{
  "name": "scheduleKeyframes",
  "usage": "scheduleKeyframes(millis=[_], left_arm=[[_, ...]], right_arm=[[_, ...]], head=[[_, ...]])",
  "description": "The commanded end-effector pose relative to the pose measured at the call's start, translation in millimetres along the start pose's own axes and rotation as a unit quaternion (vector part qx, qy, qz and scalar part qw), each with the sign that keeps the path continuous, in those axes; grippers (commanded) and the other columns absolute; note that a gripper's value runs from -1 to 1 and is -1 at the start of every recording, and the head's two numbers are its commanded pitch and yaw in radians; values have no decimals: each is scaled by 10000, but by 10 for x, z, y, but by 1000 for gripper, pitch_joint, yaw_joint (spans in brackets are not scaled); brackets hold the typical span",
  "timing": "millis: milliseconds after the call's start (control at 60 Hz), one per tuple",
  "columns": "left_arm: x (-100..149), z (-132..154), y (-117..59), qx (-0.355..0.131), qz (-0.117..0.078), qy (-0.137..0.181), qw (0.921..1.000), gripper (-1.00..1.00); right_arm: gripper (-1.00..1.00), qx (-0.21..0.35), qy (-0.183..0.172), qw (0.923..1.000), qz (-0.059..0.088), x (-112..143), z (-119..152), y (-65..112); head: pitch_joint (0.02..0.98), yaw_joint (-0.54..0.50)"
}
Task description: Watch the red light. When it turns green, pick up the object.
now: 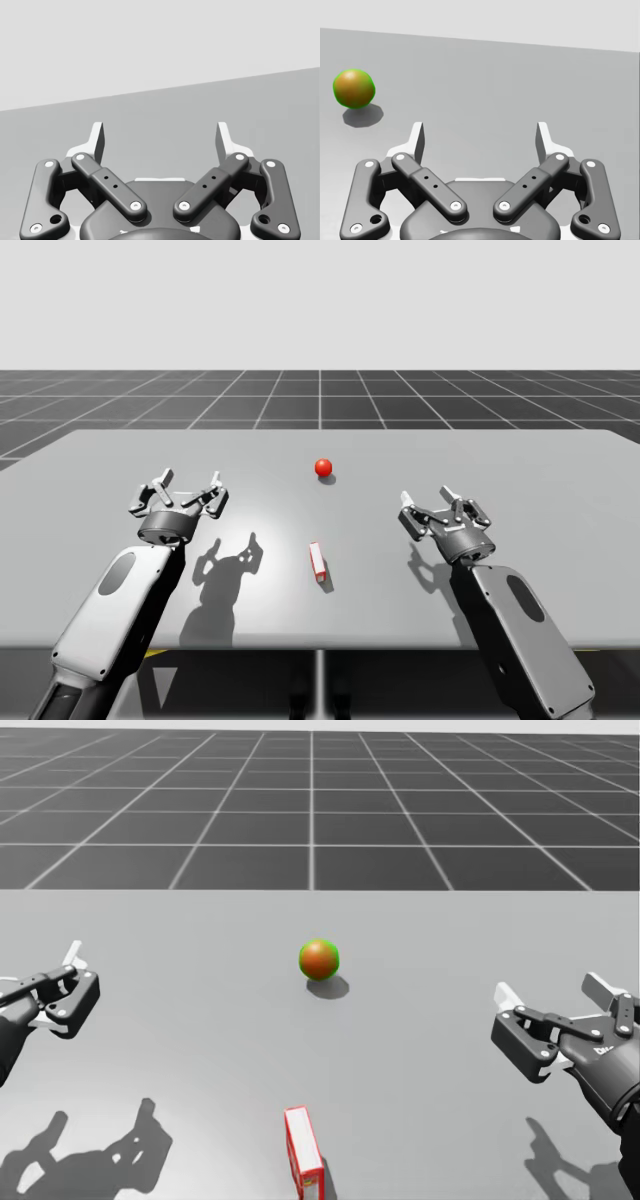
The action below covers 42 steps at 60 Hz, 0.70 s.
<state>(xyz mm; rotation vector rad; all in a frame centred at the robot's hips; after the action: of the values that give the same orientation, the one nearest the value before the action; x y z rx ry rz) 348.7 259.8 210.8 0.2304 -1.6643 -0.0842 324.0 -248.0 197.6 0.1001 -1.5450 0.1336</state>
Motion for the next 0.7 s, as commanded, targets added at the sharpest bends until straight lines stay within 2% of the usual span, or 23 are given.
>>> scheduleKeyframes(millis=[17, 200, 333, 500, 700], left_arm=[[1, -2, 0, 3, -5, -6, 10000, -1000], [1, 0, 2, 0, -5, -6, 10000, -1000], [3, 2, 0, -8, -6, -9, 10000, -1000], [2, -1, -4, -8, -13, -1, 10000, -1000], [0, -10, -9, -20, -20, 14, 10000, -1000]], right_arm=[[-1000, -12, -8, 10000, 44, -1, 1, 1], [-1000, -11, -3, 10000, 58, -6, -1, 0], [-1000, -46, -27, 9999, 131, -5, -2, 3], [-1000, -72, -35, 9998, 158, -2, -5, 4], [-1000, -105, -45, 9997, 196, -8, -12, 11]], head=[[590, -17], [613, -12], [684, -5], [795, 5], [877, 19]])
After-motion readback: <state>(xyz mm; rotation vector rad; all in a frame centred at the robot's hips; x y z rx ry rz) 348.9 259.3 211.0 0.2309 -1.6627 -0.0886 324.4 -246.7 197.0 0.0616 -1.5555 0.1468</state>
